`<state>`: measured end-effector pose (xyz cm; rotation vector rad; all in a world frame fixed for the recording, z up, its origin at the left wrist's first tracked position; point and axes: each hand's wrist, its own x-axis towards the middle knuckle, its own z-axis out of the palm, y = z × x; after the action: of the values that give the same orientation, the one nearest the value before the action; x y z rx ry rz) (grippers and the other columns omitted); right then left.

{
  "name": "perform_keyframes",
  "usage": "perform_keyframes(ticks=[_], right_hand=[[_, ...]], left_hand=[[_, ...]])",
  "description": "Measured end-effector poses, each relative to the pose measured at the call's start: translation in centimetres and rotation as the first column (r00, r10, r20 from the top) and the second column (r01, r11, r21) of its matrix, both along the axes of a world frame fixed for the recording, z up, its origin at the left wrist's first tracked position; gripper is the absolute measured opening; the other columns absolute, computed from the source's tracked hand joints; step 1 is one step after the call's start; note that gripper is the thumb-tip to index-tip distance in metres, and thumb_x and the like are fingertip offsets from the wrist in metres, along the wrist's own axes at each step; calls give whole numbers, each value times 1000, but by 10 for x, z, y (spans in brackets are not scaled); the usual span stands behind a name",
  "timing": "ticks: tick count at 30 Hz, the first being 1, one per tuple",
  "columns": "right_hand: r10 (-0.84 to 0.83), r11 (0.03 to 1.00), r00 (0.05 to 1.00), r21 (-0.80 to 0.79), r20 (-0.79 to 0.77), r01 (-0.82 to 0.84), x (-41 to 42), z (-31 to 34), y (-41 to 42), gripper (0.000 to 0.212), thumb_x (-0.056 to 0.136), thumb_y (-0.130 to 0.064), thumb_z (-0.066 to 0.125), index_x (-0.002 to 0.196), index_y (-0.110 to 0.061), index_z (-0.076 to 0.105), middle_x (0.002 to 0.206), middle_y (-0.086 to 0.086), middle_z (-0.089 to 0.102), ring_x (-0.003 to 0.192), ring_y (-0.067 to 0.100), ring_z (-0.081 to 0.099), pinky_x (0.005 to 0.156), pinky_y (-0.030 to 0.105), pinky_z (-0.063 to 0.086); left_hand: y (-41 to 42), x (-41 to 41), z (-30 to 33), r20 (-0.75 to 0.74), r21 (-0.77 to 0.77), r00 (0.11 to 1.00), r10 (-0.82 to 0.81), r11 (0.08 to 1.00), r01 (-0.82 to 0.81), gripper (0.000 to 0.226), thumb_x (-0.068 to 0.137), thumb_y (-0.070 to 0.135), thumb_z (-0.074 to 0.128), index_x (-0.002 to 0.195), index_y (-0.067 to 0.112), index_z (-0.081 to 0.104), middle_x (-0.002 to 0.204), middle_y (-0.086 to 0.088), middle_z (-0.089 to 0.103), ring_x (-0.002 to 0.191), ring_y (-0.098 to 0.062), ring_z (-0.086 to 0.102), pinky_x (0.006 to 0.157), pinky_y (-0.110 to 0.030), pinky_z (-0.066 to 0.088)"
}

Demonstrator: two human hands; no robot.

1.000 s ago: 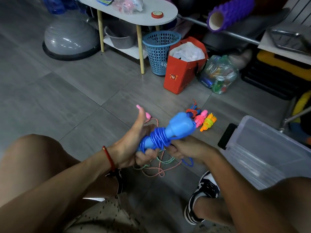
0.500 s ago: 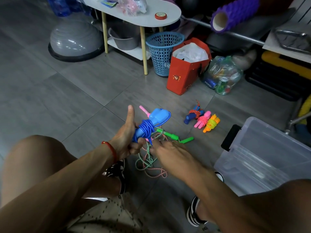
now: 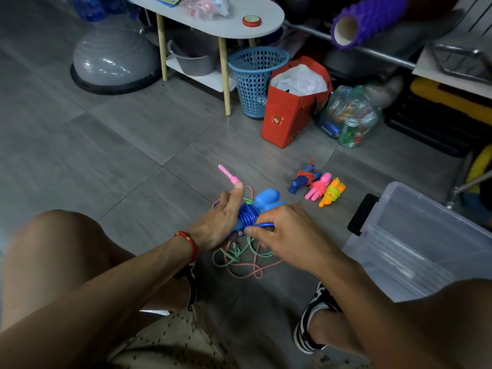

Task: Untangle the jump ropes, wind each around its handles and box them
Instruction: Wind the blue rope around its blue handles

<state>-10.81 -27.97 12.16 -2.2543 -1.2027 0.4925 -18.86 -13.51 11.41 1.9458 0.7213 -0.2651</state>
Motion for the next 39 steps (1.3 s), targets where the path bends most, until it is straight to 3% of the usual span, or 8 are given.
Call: perform_keyframes(ticks=[2, 8, 12, 16, 24, 29, 35, 39], right_hand=[[-66, 998, 993, 0, -102, 67, -2, -1, 1, 37, 92, -38, 67, 66, -12, 67, 55, -3, 63, 54, 12, 59, 60, 36, 51], [-196, 980, 960, -7, -201, 199, -2, -2, 3, 38, 92, -38, 67, 62, -14, 66, 51, -7, 64, 46, 9, 59, 56, 30, 51], [-269, 960, 944, 29, -190, 280, 1, -5, 5, 40, 91, -35, 66, 58, -13, 65, 48, -1, 62, 43, 12, 57, 55, 30, 51], [-312, 948, 933, 15, -178, 319, 7, -3, 6, 40, 96, -34, 59, 63, -14, 66, 51, -5, 64, 45, 9, 56, 54, 29, 45], [-226, 974, 968, -9, -111, 226, 8, -5, 5, 38, 100, -24, 45, 65, -11, 50, 51, -2, 48, 53, 13, 45, 54, 32, 31], [-195, 981, 981, 18, -3, 195, 4, -6, 5, 36, 100, -28, 51, 69, -10, 58, 50, -2, 39, 55, 19, 41, 58, 33, 26], [-276, 954, 958, 138, 73, 265, 2, -17, 8, 35, 94, -43, 51, 80, -17, 69, 65, 4, 70, 67, 25, 70, 61, 40, 54], [-327, 926, 945, 208, 27, 315, -3, -20, 12, 43, 88, -52, 44, 94, -20, 73, 74, 0, 74, 70, 20, 73, 61, 40, 57]], left_hand=[[3, -1, -2, 24, 5, 1000, 7, 1000, -7, 56, 106, 46, 10, 142, 15, 38, 99, -8, 48, 76, -24, 50, 70, -30, 45], [2, -1, -4, 23, -250, 973, 228, 944, -215, 50, 105, 44, 21, 89, 13, 57, 75, -11, 55, 53, -16, 41, 48, -24, 32], [5, -5, -15, 107, -477, 953, 285, 855, -202, 29, 107, 30, 34, 117, 13, 56, 78, -15, 53, 54, -19, 47, 54, -28, 37], [7, -12, -19, 200, -652, 938, 283, 753, -88, 31, 102, 22, 52, 132, 22, 44, 103, -7, 65, 83, -22, 64, 72, -44, 51], [9, -15, -18, 182, -653, 934, 306, 748, -118, 65, 78, 9, 80, 133, 17, 46, 113, -20, 72, 100, -41, 71, 93, -62, 52], [6, -12, -25, 255, -589, 914, 316, 800, -112, 45, 81, 13, 81, 123, 13, 66, 114, -24, 70, 106, -48, 66, 94, -73, 46], [1, -5, -25, 313, -547, 829, 464, 801, -242, 34, 88, 1, 71, 120, 2, 63, 108, -20, 71, 82, -27, 75, 66, -36, 61], [2, -1, -28, 370, -515, 775, 513, 807, -289, 32, 87, -1, 71, 118, 4, 65, 105, -18, 71, 81, -23, 74, 62, -31, 60]])
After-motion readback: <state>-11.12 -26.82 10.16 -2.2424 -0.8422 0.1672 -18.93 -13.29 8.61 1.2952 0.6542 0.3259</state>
